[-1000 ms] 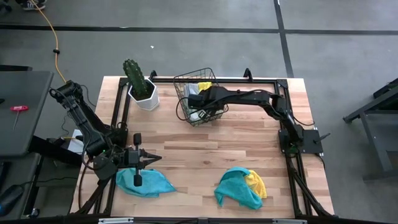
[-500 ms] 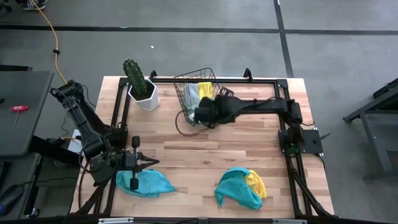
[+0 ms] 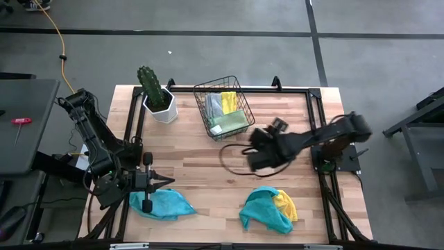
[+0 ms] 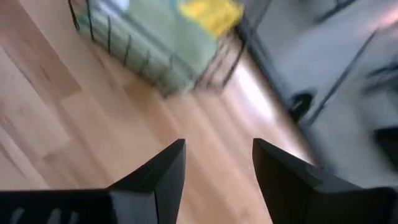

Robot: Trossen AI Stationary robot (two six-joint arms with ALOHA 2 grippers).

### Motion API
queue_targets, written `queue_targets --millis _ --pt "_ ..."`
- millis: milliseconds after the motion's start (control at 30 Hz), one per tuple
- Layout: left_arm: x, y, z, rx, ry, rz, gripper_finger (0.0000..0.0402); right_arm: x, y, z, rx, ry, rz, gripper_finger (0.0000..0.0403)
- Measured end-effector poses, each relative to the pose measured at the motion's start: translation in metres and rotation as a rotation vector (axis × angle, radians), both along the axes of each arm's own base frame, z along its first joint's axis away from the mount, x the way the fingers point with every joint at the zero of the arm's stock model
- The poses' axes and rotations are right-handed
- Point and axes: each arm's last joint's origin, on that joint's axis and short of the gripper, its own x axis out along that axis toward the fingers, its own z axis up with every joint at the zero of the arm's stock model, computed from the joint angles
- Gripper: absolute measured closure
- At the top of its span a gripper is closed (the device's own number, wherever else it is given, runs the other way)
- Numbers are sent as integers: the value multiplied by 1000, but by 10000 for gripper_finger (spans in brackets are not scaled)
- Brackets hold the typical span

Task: Fold microfiber towels
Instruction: Fold the left blue microfiber cloth

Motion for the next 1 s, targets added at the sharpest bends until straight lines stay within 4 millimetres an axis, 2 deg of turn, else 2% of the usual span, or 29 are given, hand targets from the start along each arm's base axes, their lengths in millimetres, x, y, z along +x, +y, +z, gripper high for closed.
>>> queue_targets --millis 167,267,367,433,567,700,800,1000 --pt "3 3 0 3 -4 29 401 -60 0 -50 153 -230 -40 226" --pt "7 8 0 4 -4 60 401 -77 4 -74 253 -465 29 226" --pt "14 13 -2 -1 9 76 401 -77 11 -90 340 -727 189 226" --pt "20 14 -5 -10 30 65 402 -73 16 -92 379 -894 336 226" --pt "30 17 -11 -21 76 33 401 -66 19 -90 297 -1103 572 226" --pt "38 19 -17 -9 110 33 399 -58 23 -81 142 -1130 690 226" --pt "44 20 -22 5 137 21 386 -51 27 -71 88 -1121 725 226" --pt "70 19 -42 -25 205 -51 320 -42 31 -68 93 -1075 747 226"
